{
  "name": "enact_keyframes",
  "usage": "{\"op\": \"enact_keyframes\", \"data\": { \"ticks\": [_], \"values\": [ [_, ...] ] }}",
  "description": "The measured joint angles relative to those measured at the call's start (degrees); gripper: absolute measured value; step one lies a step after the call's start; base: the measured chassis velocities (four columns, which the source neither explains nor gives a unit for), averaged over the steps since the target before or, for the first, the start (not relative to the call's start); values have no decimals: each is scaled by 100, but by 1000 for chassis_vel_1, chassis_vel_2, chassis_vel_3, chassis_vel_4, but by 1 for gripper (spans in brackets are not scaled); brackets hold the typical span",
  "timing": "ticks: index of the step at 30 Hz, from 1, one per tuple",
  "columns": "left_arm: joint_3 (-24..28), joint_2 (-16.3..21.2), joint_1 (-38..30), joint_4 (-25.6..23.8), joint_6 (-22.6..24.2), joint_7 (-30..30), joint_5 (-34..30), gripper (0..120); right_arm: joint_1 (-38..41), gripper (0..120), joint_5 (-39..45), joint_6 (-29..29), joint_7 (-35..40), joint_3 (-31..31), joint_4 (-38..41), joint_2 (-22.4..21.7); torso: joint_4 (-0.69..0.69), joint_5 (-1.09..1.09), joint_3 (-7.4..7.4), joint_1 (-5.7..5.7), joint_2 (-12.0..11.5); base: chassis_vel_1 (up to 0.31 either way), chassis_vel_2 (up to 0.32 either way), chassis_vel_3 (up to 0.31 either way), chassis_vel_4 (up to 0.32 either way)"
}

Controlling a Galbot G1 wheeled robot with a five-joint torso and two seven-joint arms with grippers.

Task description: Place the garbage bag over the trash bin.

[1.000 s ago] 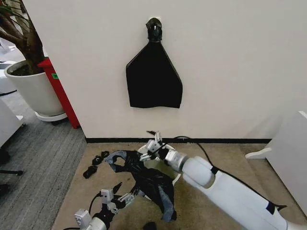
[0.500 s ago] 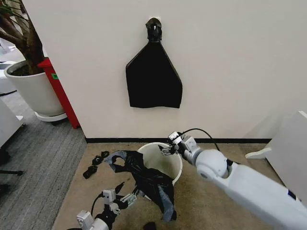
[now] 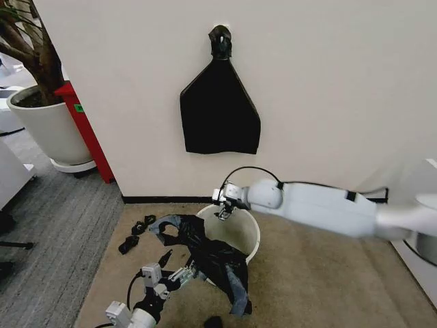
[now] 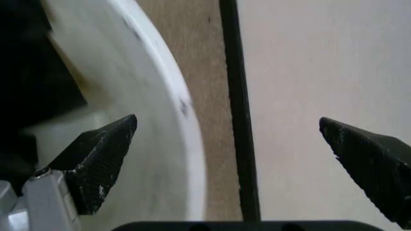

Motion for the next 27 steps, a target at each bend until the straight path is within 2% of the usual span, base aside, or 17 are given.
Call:
{"op": "enact_keyframes", "data": {
  "ticks": [4,9,10,12,13,19,20,26,27],
  "values": [
    [14,-61,-67,58,-19,2,-5,94,70,97,-62,143,-322,-106,-467,225,0,1,0,0,0,0,0,0,0],
    [63,-137,-101,82,-20,1,4,94,-64,82,-86,229,-600,-165,-935,435,2,2,1,0,0,0,0,0,0],
    [58,-137,-98,82,-29,1,7,94,-65,75,-84,261,-717,-230,-972,441,1,2,0,0,0,0,0,0,0],
    [41,-131,-95,81,-59,0,7,94,-30,67,-31,285,-840,-336,-955,418,1,1,0,0,0,0,0,0,0],
    [41,-131,-95,81,-59,0,7,94,-30,67,-31,285,-840,-336,-955,418,1,1,0,0,0,0,0,0,0],
    [38,-162,-112,130,-112,-8,37,94,8,41,374,345,-1033,-552,-781,217,1,2,-1,0,0,0,0,0,0],
    [38,-162,-112,130,-112,-8,37,94,8,41,374,345,-1033,-552,-781,217,1,2,-1,0,0,0,0,0,0],
    [49,-170,-131,166,-125,-15,105,94,-155,18,955,325,-985,-515,-557,-104,2,3,-2,0,0,0,0,0,0],
    [49,-170,-131,166,-125,-15,105,94,-155,18,955,325,-985,-515,-557,-104,2,3,-2,0,0,0,0,0,0]
  ]
}}
